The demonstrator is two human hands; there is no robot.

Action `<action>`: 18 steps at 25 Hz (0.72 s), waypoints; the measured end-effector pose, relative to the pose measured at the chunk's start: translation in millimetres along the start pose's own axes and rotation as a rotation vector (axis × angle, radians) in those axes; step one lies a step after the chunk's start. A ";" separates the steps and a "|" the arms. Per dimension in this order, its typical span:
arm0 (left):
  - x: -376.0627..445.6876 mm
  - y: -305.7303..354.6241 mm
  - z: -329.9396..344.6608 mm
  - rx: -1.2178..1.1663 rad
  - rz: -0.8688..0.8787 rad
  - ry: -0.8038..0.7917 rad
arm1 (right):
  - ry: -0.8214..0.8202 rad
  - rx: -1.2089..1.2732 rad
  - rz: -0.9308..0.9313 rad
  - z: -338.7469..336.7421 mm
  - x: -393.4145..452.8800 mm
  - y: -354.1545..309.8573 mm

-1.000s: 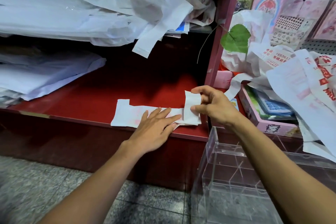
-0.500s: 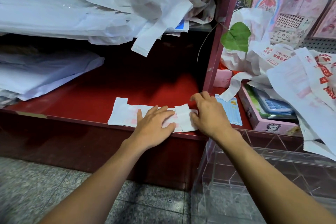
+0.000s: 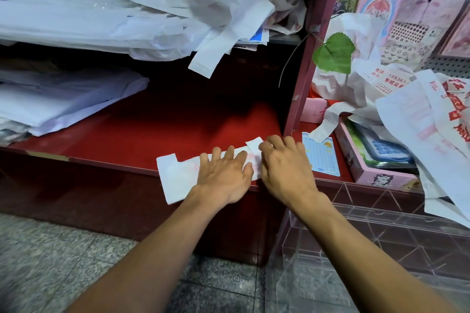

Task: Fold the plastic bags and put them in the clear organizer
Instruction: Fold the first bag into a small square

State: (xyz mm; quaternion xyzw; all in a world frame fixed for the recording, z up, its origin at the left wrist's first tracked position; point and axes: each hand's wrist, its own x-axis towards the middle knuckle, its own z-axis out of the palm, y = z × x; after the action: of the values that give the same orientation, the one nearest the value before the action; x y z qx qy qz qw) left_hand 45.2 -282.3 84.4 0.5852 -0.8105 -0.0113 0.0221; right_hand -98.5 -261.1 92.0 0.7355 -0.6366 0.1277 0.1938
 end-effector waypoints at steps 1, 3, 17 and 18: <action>0.6 1.7 -2.5 0.026 -0.008 -0.009 | -0.018 0.054 -0.018 -3.5 0.5 -4.3; 5.3 1.8 -7.1 -0.014 -0.019 -0.037 | -0.126 0.147 -0.031 -7.8 -1.6 -12.5; 17.8 -84.2 -14.1 -0.654 0.125 -0.148 | -0.295 0.340 -0.307 -0.4 -7.4 -13.3; 15.6 -83.3 -12.7 -0.660 0.119 -0.111 | -0.322 0.367 -0.301 -1.3 -8.5 -12.4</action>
State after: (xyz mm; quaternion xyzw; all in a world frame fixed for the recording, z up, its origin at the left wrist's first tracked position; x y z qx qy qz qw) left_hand 119.9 -323.3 93.8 0.4968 -0.7957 -0.3036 0.1666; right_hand -87.5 -251.6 88.0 0.8553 -0.5089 0.0922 -0.0294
